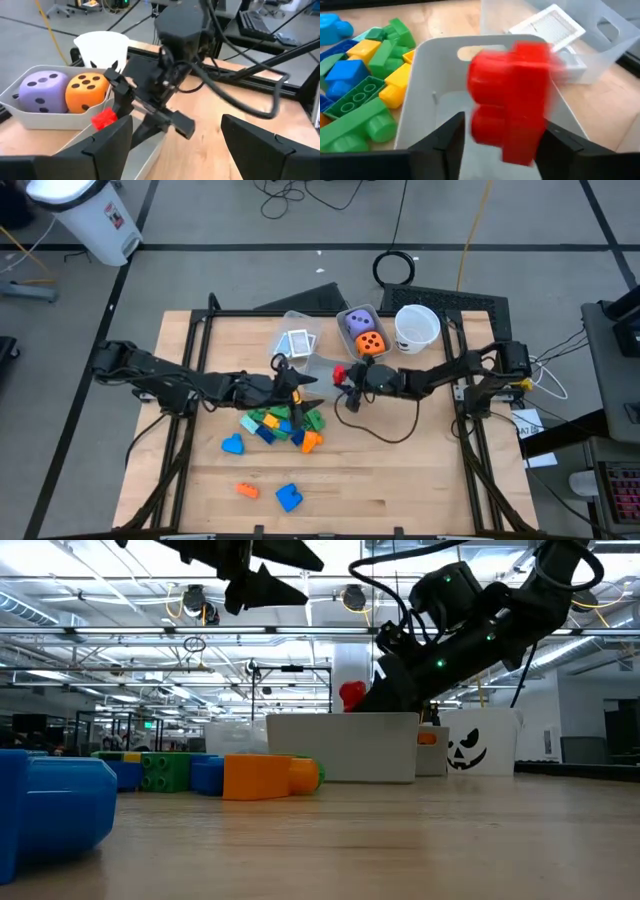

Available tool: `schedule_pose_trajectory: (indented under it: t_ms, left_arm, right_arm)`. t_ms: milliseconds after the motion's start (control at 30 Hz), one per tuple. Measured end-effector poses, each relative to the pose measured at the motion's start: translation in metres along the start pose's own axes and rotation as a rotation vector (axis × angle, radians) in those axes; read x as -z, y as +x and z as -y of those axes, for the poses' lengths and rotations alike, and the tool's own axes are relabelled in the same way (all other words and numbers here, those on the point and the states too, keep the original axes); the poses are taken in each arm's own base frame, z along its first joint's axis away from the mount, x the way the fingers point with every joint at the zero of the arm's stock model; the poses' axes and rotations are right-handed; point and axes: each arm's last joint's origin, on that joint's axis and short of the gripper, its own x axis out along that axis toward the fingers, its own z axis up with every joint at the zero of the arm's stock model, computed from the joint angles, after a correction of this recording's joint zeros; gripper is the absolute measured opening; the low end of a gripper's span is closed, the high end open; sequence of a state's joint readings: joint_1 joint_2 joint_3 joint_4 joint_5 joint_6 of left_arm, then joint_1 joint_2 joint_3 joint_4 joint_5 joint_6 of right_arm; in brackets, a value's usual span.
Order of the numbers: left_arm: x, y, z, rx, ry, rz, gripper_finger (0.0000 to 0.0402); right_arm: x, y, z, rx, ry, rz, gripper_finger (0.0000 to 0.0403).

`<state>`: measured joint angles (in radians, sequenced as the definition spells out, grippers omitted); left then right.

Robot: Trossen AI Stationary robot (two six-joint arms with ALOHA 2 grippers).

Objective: Pick & Place Toys
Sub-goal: Put the red game piece into the bottom gray bin, then put the green game piece into the bottom gray bin

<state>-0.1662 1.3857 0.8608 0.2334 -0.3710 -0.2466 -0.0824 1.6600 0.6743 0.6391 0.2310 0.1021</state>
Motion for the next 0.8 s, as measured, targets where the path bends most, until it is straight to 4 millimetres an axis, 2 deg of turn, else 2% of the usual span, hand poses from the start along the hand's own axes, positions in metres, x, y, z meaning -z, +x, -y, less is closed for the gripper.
schedule_pose_trajectory:
  t_ms: [267, 400, 633, 800]
  left_arm:
    - [0.006, 0.001, -0.002, -0.013, 0.023, -0.06, 0.0314]
    - [0.014, -0.011, -0.008, -0.055, 0.047, -0.202, 0.0308]
    - [0.046, -0.036, -0.037, -0.321, 0.009, -0.601, 0.0289]
    - [0.059, -0.05, -0.048, -0.394, -0.06, -0.822, 0.0276]
  right_arm:
    - [-0.01, -0.012, -0.015, -0.052, -0.114, 0.049, 0.0278]
    - [-0.022, -0.025, -0.025, -0.089, -0.123, 0.106, 0.0307]
    - [-0.034, -0.043, -0.041, -0.152, -0.158, 0.173, 0.0311]
    - [-0.035, -0.046, -0.046, -0.17, -0.164, 0.178, 0.0304]
